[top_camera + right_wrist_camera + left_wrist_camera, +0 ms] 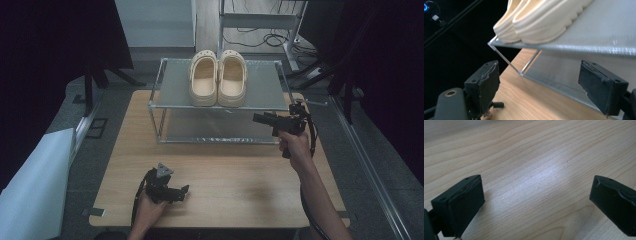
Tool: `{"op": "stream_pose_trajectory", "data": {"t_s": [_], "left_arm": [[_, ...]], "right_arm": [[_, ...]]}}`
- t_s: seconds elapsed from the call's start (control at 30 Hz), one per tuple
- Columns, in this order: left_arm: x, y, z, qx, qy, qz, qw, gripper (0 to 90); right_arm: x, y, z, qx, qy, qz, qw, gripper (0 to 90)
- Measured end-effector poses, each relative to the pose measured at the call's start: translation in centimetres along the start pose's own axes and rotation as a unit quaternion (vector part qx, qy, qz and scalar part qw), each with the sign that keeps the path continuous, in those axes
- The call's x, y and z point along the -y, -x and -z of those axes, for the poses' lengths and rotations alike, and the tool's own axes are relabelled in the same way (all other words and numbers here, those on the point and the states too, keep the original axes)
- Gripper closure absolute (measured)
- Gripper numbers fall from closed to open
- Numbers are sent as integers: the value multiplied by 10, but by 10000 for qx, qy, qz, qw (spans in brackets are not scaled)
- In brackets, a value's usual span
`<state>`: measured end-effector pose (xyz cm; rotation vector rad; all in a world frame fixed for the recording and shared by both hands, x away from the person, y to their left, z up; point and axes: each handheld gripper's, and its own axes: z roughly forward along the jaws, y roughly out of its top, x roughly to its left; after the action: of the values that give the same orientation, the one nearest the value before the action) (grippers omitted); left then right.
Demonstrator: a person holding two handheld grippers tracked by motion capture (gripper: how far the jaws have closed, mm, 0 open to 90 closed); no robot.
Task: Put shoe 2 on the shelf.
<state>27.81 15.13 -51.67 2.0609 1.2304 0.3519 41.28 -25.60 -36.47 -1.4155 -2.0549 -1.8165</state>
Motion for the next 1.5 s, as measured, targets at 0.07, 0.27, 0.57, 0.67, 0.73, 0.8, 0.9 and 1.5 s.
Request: {"op": "stream_pose_trajectory", "data": {"t_s": [0.07, 0.27, 0.57, 0.67, 0.73, 0.8, 0.9, 1.5], "left_arm": [[0, 0, 0, 5, 13, 9, 10000, 0], [0, -1, 0, 9, -5, 1, 10000, 0], [0, -1, 0, 10, -4, 1, 10000, 0], [0, -1, 0, 9, -3, 14, 10000, 0], [0, -1, 0, 8, -4, 8, 10000, 0], [0, -1, 0, 11, -3, 5, 10000, 0], [1, -1, 0, 16, 0, -9, 10000, 0], [1, 0, 0, 16, 2, -38, 10000, 0]], "right_arm": [[8, 3, 4, -8, -14, 10, 10000, 155], [23, 9, 10, 38, -102, 82, 9999, 138], [51, 19, 21, 167, -243, 190, 9994, 131], [58, 20, 23, 229, -290, 254, 9990, 129], [68, 21, 25, 321, -370, 332, 9982, 124], [71, 21, 25, 358, -391, 362, 9979, 121], [86, 21, 27, 582, -515, 532, 9956, 97], [137, 18, 23, 1385, -1080, 1281, 9761, 24]]}}
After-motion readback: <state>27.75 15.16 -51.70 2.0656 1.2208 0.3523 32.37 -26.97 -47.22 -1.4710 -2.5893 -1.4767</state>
